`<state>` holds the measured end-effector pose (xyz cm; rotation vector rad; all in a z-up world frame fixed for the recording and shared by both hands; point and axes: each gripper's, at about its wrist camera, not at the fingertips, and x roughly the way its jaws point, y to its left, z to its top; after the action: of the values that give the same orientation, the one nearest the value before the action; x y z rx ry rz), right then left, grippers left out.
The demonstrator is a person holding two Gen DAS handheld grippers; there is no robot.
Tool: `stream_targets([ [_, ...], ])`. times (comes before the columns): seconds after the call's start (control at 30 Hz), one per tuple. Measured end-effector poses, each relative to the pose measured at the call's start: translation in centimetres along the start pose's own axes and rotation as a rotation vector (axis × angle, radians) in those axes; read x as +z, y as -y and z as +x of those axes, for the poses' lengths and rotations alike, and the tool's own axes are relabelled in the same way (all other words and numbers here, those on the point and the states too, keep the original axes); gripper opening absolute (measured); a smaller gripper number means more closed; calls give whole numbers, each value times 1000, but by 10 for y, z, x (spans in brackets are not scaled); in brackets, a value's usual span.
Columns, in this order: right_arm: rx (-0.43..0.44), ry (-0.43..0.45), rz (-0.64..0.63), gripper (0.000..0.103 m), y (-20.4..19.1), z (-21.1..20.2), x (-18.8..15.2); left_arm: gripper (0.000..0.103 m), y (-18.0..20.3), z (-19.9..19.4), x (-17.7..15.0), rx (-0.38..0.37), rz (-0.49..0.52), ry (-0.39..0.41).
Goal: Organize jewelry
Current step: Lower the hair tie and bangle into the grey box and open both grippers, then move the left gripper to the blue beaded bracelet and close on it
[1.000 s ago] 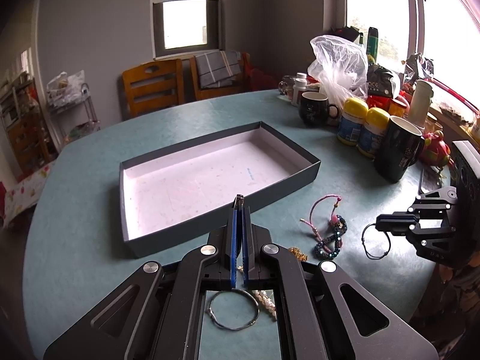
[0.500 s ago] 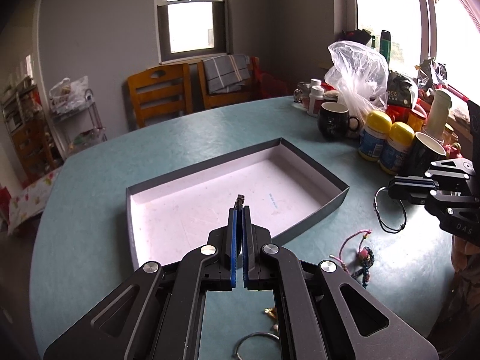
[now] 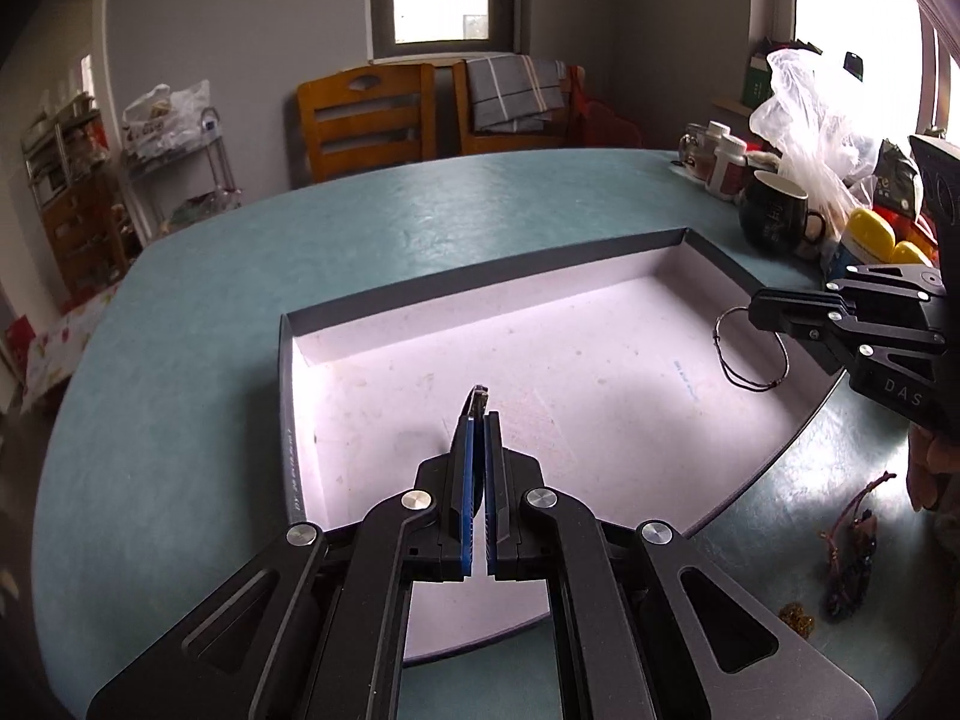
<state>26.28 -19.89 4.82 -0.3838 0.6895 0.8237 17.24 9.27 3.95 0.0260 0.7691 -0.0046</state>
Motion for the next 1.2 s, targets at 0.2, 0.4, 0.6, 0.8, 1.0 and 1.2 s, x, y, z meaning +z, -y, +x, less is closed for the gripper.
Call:
stream_targets([
  [0.2,5,-76,8,3,-1,24,-9,3,1,11,-10,-14,3,-47],
  [0.4,22,-96,38,12,0,29,-10,40,2,8,-11,12,2,-33],
  [0.6,33,-11,74,38,0,-5,-13,69,1,-5,-8,9,-9,26],
  [0.8,10,55,91,62,-1,-55,-33,80,12,-28,-12,8,-11,67],
  [1.0,-6,92,153,78,2,-95,-69,81,40,-59,-30,-24,42,102],
  [1.2,-23,104,197,87,2,-118,-98,81,66,-77,-49,-74,80,107],
])
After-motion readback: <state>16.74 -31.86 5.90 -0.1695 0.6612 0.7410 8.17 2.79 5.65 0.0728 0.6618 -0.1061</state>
